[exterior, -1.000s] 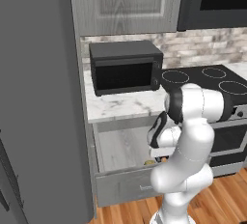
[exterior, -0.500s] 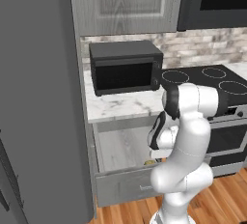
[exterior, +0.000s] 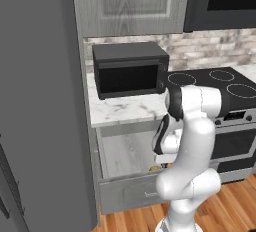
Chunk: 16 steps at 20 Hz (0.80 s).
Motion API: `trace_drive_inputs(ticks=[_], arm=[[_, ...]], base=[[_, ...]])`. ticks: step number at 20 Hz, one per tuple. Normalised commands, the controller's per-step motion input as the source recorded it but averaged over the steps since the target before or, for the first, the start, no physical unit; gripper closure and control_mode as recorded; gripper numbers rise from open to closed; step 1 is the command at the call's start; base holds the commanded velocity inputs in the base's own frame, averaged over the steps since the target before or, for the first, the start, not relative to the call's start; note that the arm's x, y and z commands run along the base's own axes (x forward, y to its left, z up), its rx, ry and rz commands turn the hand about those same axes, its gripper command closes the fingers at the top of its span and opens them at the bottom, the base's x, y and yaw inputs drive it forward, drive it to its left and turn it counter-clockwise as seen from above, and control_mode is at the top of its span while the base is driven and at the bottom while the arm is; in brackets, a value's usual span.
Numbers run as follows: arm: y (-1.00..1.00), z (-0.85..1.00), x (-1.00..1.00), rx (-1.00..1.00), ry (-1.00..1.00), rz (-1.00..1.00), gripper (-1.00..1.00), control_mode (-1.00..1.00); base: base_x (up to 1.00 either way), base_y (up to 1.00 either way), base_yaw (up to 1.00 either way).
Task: Restock the sink supplies by placing the sponge and soap dispenser on the counter and next to the sink. Make sure the soap dispenser is upright.
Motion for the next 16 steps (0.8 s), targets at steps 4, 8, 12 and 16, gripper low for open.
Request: trace_drive_inputs(ticks=[4,8,12,16], arm=[[0.0,-0.23,0.13,0.0,-0.02,0.0,-1.0,-1.0],[0.0,-0.32,0.08,0.0,-0.05,0.0,-1.0,-1.0],[0.0,-0.3,0.06,0.0,-0.06,0.0,-1.0,-1.0],[0.0,-0.19,0.0,0.0,-0.07,0.0,-1.0,-1.0]], base=[[0.0,0.0,0.0],[0.0,0.0,0.0],[0.0,0.0,0.0],[0.0,0.0,0.0]])
